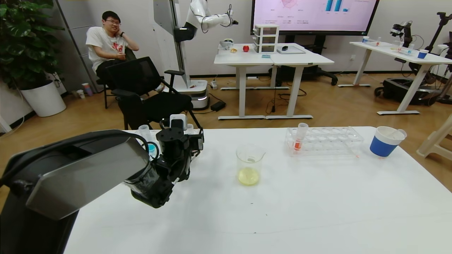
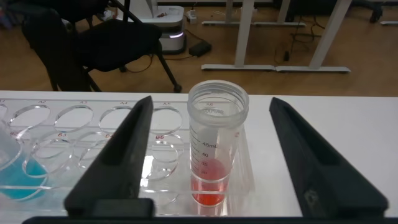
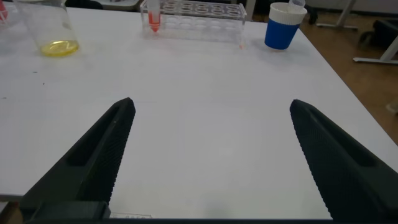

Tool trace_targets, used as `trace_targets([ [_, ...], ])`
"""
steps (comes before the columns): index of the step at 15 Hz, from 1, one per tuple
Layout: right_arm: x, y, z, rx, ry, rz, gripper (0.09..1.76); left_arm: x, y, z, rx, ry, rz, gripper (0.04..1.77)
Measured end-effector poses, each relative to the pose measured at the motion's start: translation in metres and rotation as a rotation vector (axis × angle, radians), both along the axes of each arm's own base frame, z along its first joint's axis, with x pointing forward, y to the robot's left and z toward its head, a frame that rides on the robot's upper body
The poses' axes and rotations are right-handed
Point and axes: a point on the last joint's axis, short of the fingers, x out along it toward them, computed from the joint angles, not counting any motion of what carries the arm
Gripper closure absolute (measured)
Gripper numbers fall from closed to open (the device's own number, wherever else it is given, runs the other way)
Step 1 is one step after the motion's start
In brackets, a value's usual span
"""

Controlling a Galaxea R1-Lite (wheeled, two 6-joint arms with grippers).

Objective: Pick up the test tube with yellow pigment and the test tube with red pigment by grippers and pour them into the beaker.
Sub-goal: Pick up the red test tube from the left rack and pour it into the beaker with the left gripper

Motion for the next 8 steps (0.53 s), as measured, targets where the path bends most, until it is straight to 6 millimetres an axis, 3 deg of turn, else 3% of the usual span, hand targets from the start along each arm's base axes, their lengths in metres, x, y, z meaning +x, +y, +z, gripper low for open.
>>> trace_targets([
  [1, 0.0, 0.0, 0.0, 0.0, 0.0, 0.0, 0.11, 0.0002, -0.0005, 0.0009, -0.002, -0.003, 0.0, 1.14],
  [2, 0.0, 0.0, 0.0, 0.0, 0.0, 0.0, 0.11, 0.0005, -0.0007, 0.0013, -0.003, -0.005, 0.0, 1.43],
  [3, 0.0, 0.0, 0.0, 0.0, 0.0, 0.0, 0.11, 0.0008, -0.0009, 0.0018, -0.004, -0.007, 0.0, 1.49],
  [5, 0.0, 0.0, 0.0, 0.0, 0.0, 0.001, 0.11, 0.0011, -0.0009, 0.0027, -0.006, -0.01, 0.001, 1.3],
  [8, 0.0, 0.0, 0.0, 0.0, 0.0, 0.001, 0.11, 0.0013, -0.001, 0.0073, -0.006, -0.016, 0.001, 1.3],
])
